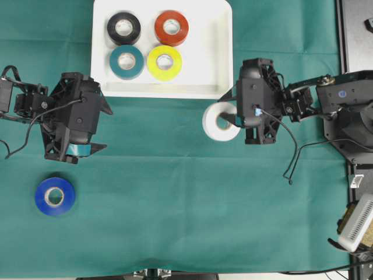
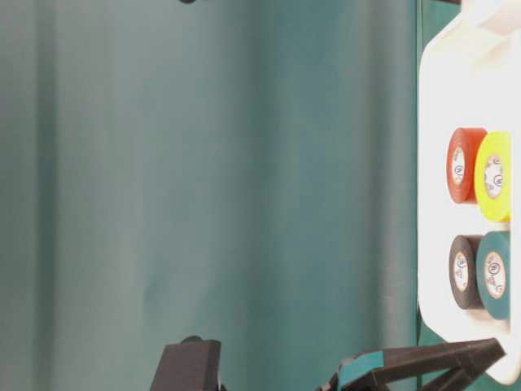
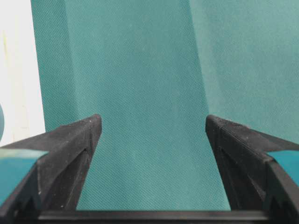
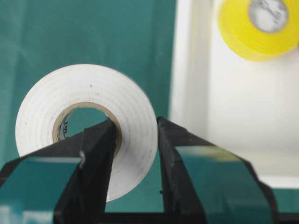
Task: Put the tape alternately from left to right into the white case.
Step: 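Carry the white roll into the tray's upper right corner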
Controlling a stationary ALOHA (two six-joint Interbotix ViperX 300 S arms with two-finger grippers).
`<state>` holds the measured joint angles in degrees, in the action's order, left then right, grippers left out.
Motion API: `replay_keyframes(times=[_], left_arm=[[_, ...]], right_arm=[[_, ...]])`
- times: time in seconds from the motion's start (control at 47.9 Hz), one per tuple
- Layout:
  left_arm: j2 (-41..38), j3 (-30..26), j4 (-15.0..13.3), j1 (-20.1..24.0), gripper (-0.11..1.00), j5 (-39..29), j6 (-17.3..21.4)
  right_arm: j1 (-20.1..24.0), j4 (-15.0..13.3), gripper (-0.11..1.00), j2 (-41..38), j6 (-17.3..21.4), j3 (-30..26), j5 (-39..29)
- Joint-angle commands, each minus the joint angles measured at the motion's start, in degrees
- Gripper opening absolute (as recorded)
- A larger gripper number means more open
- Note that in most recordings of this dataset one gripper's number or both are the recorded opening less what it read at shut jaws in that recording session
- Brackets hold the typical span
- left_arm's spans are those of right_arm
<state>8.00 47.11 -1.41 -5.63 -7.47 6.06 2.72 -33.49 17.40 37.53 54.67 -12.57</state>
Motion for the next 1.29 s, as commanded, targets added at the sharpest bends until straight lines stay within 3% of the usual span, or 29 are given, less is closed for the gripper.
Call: replay_keyframes(times=[0.0, 0.251, 0.585, 0.981, 1.273], left_arm=[[0.7, -0.53, -0.09, -0.26, 0.55, 0.7, 0.0], [0.62, -0.44, -0.09, -0.26, 0.55, 0.7, 0.0], [0.62, -0.44, -0.09, -0.26, 0.55, 0.7, 0.0], [0.7, -0.35, -0.09, -0.26, 0.55, 0.7, 0.0], [0.62, -0.35, -0.09, -0.26, 0.55, 0.97, 0.0]], right_arm=[[-1.14, -0.09, 0.22, 0.79, 0.0, -2.02, -1.41], [-4.92, -0.09, 0.22, 0.7, 0.0, -3.16, -1.41], [-14.33, -0.18, 0.22, -2.2, -0.53, -5.1, -1.23], [-24.52, -0.18, 0.22, -8.17, -0.88, -8.53, 6.15], [-28.92, -0.26, 0.22, -11.78, -1.76, -10.72, 6.68]])
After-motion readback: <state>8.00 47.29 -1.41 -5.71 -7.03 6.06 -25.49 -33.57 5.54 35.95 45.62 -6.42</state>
